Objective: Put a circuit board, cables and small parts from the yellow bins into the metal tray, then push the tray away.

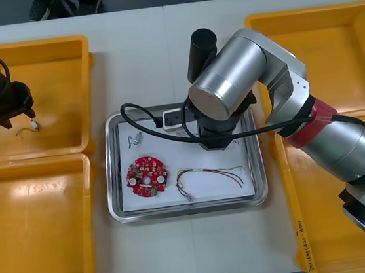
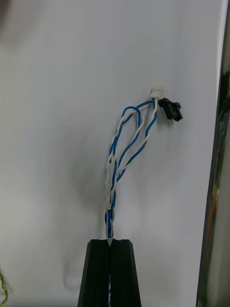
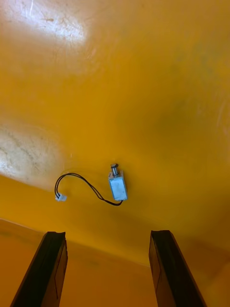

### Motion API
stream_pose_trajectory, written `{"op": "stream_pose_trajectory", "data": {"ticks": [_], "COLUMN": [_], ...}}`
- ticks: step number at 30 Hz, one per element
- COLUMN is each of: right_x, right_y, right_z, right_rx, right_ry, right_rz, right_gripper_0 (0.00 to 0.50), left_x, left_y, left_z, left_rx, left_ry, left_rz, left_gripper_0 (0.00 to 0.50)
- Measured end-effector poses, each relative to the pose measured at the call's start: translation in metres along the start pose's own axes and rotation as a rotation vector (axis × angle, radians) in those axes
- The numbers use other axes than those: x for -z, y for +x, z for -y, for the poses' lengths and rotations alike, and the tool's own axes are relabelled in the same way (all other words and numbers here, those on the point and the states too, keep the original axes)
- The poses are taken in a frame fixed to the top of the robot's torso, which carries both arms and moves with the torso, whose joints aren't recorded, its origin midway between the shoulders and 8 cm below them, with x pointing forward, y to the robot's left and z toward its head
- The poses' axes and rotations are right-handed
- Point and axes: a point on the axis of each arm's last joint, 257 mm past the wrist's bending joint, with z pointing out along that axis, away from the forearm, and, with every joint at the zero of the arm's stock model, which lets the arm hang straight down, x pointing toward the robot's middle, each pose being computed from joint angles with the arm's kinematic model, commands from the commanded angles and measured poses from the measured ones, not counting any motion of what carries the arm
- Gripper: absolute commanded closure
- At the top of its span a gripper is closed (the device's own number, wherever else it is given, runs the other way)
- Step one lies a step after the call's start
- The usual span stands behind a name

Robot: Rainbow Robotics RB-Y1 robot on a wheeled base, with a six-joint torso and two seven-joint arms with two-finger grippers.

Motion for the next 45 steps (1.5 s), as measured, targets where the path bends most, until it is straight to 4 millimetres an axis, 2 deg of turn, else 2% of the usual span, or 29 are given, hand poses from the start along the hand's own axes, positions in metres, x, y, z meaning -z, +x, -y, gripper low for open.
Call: {"op": "stream_pose_trajectory", "data": {"ticks": [5,6,8,9,11,13,26,38,41,45], "right_x": [-0.001,-0.002,-0.002,-0.002,-0.002,-0.002,0.002,0.028,0.035,0.044], "right_y": [-0.001,-0.001,-0.001,-0.001,-0.003,-0.005,-0.013,-0.004,-0.005,-0.002], "right_z": [-0.003,-0.003,-0.004,-0.004,-0.004,-0.003,-0.007,-0.008,-0.009,-0.009], "right_rx": [0.008,0.009,0.011,0.012,0.012,0.012,-0.007,-0.075,-0.120,-0.265], "right_ry": [-0.003,-0.004,-0.005,-0.006,-0.005,-0.002,-0.038,-0.115,-0.143,-0.161], "right_rz": [-0.003,-0.004,-0.004,-0.003,0.003,0.010,0.059,0.095,0.130,0.135], "right_gripper_0": [0.500,0.486,0.325,0.297,0.066,0.000,0.000,0.000,0.000,0.000], "left_x": [0.000,0.000,-0.001,-0.001,-0.003,-0.004,-0.022,-0.037,-0.040,-0.042], "left_y": [-0.007,-0.008,-0.012,-0.013,-0.015,-0.015,-0.009,-0.003,-0.002,-0.001], "left_z": [0.005,0.006,0.008,0.008,0.009,0.009,0.007,0.016,0.014,0.011], "left_rx": [0.001,0.001,0.002,0.002,0.003,0.005,0.012,0.008,0.009,0.012], "left_ry": [0.020,0.024,0.033,0.037,0.043,0.046,0.058,0.075,0.072,0.064], "left_rz": [0.027,0.033,0.046,0.052,0.061,0.066,0.068,0.077,0.076,0.074], "left_gripper_0": [0.000,0.000,0.000,0.000,0.000,0.000,0.000,0.000,0.000,0.000]}}
